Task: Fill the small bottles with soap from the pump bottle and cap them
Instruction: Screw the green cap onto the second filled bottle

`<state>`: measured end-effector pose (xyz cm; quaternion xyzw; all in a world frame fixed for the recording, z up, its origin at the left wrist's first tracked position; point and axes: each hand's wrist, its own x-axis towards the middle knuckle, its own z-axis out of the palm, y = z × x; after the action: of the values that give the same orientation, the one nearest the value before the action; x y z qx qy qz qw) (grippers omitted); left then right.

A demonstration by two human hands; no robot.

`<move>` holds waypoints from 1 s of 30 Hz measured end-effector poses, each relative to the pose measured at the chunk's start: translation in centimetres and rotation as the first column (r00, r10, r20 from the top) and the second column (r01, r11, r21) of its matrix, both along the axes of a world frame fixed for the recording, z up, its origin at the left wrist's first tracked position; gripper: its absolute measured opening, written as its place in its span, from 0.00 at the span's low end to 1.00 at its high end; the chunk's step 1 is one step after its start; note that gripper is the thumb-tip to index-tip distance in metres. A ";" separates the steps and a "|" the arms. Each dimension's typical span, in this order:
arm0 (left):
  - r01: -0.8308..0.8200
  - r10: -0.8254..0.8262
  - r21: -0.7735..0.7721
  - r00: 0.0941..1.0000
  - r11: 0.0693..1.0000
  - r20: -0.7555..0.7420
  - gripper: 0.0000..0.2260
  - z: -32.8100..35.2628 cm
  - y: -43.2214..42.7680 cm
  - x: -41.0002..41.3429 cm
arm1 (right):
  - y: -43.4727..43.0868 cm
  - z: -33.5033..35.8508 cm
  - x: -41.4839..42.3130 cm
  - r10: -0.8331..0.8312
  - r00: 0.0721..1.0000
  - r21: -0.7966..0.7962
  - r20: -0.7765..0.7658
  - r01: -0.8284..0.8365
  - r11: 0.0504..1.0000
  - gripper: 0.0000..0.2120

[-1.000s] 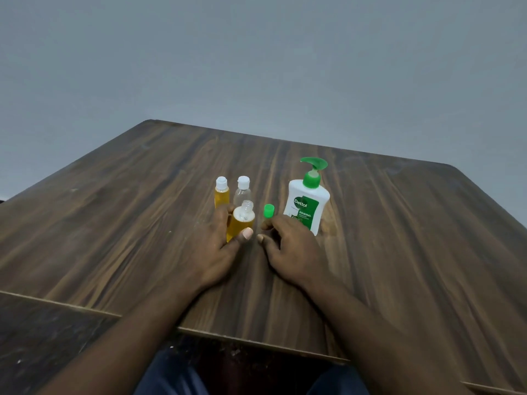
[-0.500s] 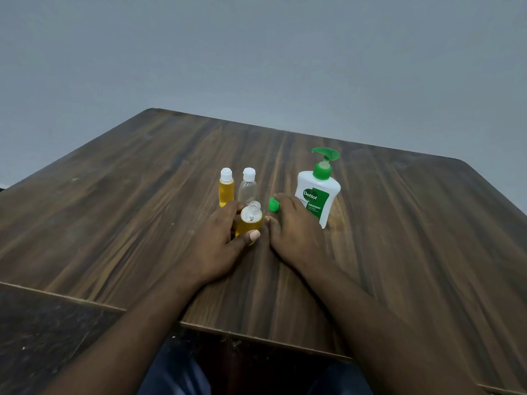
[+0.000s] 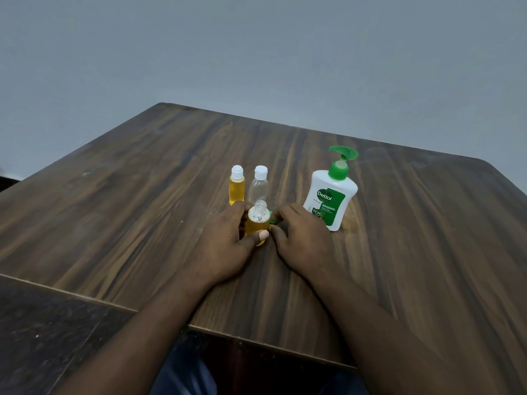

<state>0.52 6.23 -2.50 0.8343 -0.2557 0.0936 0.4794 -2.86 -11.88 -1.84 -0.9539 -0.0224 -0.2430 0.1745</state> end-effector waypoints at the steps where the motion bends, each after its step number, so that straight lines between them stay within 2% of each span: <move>1: -0.002 0.002 -0.005 1.000 1.000 -0.007 0.17 0.0 0.0 0.0 | 0.0 0.0 0.0 0.012 1.000 -0.006 0.016 -0.012 1.000 0.07; 5: -0.011 0.011 -0.005 1.000 1.000 -0.016 0.19 0.1 -0.1 -0.1 | -0.1 0.1 0.0 0.023 0.999 0.029 0.031 -0.024 0.999 0.05; 8: -0.016 0.016 0.006 1.000 1.000 -0.011 0.20 0.3 -0.1 -0.2 | -0.1 0.4 -0.6 -0.009 0.998 0.238 0.063 -0.006 0.971 0.05; 11: -0.030 0.031 0.023 0.999 0.999 -0.015 0.22 0.4 0.0 -0.3 | -0.3 1.1 -1.1 -0.072 0.990 0.485 0.122 0.004 0.874 0.07; 14: -0.035 0.035 0.039 0.999 0.999 -0.007 0.21 0.5 0.1 -0.4 | -0.4 1.8 -1.5 -0.102 0.979 0.583 0.177 -0.021 0.812 0.08; 18: -0.033 0.033 0.043 0.999 0.999 0.000 0.21 0.7 0.2 -0.5 | -0.1 2.1 -1.6 -0.099 0.965 0.636 0.244 -0.082 0.768 0.12; 21: -0.035 0.034 0.059 0.999 0.998 0.017 0.21 0.8 0.1 -0.5 | 0.0 2.2 -1.7 -0.063 0.963 0.625 0.263 -0.121 0.771 0.13; 27: -0.017 0.015 0.067 1.000 0.998 0.028 0.22 0.7 0.1 -0.4 | 0.0 2.0 -1.5 0.129 0.952 0.443 0.279 -0.246 0.862 0.12; 30: 0.002 -0.004 0.061 1.000 0.998 0.031 0.22 0.5 0.1 -0.2 | 0.2 2.2 -1.7 0.148 0.952 0.513 0.268 -0.271 0.814 0.19</move>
<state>0.29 6.37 -2.04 0.8466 -0.2671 0.0980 0.4498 -4.53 -11.63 0.41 -0.8242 -0.0766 -0.3206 0.4605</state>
